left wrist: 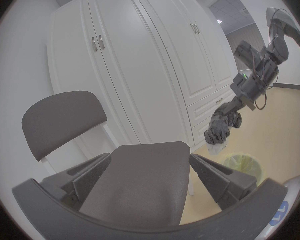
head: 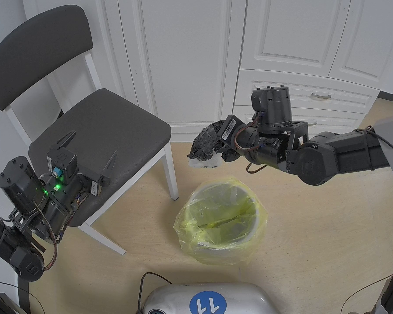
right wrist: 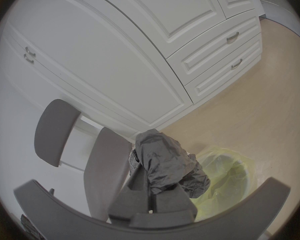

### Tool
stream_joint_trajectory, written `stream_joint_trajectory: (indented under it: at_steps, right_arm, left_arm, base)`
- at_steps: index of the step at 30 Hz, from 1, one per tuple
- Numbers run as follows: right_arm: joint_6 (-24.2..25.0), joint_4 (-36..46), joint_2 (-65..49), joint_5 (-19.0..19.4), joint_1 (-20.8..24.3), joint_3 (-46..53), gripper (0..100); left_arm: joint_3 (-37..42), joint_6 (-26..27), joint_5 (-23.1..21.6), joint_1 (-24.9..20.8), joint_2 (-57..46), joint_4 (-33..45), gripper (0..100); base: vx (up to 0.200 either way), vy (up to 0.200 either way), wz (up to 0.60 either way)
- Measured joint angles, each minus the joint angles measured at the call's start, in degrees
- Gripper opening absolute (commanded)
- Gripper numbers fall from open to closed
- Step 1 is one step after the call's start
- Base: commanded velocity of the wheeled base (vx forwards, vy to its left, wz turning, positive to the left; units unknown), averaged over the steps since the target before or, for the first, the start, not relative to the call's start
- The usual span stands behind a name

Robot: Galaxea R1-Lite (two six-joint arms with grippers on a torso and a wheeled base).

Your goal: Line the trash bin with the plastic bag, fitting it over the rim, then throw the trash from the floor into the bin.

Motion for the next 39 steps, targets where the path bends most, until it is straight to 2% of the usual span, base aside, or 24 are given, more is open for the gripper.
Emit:
stream_joint_trajectory:
  at_steps: [5, 11, 17, 29, 39]
  right_arm:
    - [-0.2, 1.5, 2.2, -0.1, -0.5, -0.7, 0]
    - [-0.7, 10.8, 3.1, 0.0, -1.4, -1.2, 0]
    - [-3.4, 20.8, 1.5, 1.8, -1.9, -1.1, 0]
    - [-5.8, 21.7, 7.9, 2.9, -4.3, -2.2, 0]
    - [-6.0, 21.5, 14.0, 3.3, -4.1, -3.4, 0]
  left_arm:
    - [0.0, 0.0, 0.0, 0.0, -0.1, 0.0, 100]
    - [0.0, 0.0, 0.0, 0.2, -0.1, 0.0, 100]
    - [0.2, 0.0, 0.0, 0.2, 0.0, 0.0, 100]
    - [0.6, 0.1, 0.0, -0.1, 0.3, 0.0, 100]
    - [0.5, 0.1, 0.0, -0.1, 0.5, 0.0, 100]
  base:
    - [0.000, 0.000, 0.00]
    - [0.000, 0.000, 0.00]
    - [0.000, 0.000, 0.00]
    - [0.000, 0.000, 0.00]
    - [0.000, 0.000, 0.00]
